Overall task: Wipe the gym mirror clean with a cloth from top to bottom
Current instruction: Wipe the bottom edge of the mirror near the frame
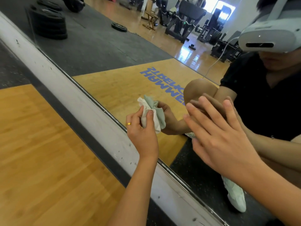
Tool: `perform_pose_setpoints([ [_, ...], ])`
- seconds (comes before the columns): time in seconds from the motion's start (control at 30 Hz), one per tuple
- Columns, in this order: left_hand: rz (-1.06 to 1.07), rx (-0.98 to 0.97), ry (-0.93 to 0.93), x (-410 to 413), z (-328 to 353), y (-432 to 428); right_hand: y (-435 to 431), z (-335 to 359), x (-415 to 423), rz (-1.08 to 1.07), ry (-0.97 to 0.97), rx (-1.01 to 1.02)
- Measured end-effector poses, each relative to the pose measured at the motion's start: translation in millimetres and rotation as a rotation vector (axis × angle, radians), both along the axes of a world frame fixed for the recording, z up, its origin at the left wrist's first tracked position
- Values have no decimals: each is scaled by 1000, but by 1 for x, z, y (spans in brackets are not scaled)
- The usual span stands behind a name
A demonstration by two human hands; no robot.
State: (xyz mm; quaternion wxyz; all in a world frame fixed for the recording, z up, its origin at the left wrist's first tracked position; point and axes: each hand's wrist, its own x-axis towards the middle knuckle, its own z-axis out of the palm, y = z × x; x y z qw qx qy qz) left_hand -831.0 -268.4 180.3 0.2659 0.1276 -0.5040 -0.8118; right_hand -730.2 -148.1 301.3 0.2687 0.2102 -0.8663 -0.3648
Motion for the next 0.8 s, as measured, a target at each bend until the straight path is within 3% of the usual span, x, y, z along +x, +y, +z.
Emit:
perform_pose_setpoints([
  [0.2, -109, -39, -33, -3, -1, -17, -36, 5, -30, 38, 12, -4],
  [0.47, 7, 103, -17, -13, 23, -34, -28, -14, -66, 69, -26, 168],
  [0.8, 10, -39, 128, -52, 47, -28, -25, -17, -67, 28, -42, 203],
])
